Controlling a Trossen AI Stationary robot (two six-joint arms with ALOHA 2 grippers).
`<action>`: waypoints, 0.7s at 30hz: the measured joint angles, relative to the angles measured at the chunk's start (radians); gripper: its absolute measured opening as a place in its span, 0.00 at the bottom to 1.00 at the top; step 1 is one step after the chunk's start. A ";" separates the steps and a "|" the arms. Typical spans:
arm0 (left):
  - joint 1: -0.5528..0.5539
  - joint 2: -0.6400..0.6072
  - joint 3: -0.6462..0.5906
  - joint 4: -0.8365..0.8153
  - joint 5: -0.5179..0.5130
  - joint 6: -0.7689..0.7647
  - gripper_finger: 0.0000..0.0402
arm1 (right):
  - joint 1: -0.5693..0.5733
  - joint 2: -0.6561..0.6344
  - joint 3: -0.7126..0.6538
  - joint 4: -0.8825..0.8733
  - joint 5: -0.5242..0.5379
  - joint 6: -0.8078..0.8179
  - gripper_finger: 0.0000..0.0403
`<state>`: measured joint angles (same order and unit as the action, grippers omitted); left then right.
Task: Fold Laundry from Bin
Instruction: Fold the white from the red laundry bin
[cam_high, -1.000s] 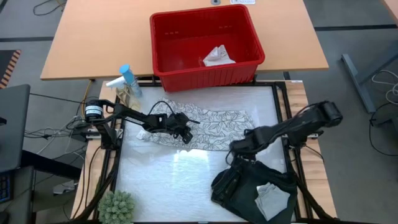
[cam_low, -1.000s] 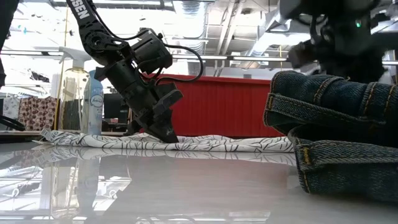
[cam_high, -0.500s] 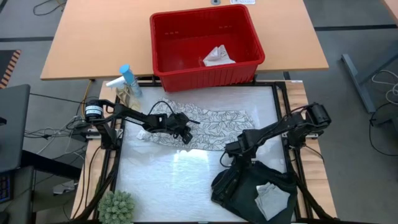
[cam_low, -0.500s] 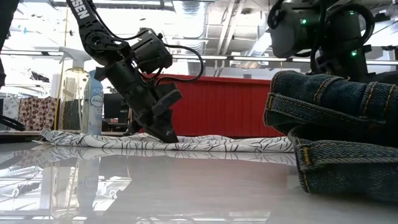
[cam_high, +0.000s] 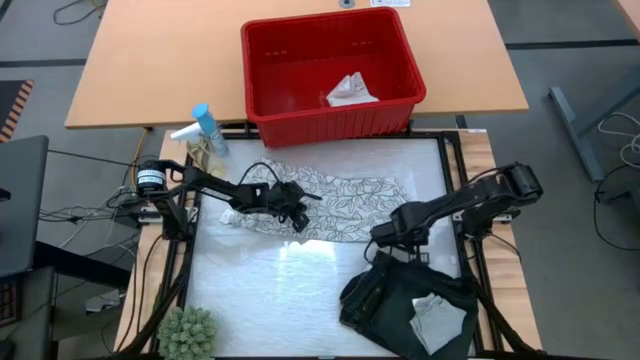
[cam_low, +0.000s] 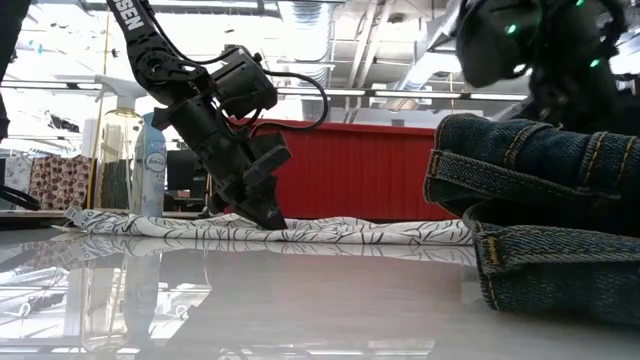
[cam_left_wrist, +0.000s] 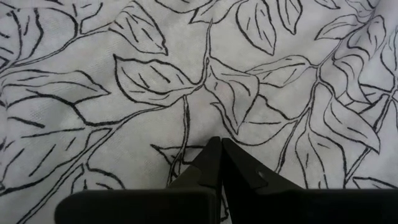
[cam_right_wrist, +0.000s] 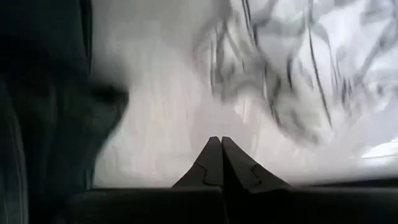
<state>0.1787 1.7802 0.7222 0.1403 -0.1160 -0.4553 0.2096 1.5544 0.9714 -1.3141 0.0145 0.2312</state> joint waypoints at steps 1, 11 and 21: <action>0.000 0.000 0.000 0.000 0.000 0.000 0.00 | 0.000 -0.021 0.000 -0.006 -0.009 -0.015 0.04; -0.001 0.000 0.000 0.000 0.000 -0.005 0.00 | 0.007 -0.098 0.000 0.221 -0.078 -0.065 0.39; -0.001 0.000 0.000 0.000 -0.002 -0.008 0.00 | -0.003 0.066 0.000 0.254 -0.018 -0.156 0.43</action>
<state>0.1780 1.7805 0.7219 0.1406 -0.1181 -0.4637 0.2062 1.6202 0.9710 -1.0597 -0.0039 0.0747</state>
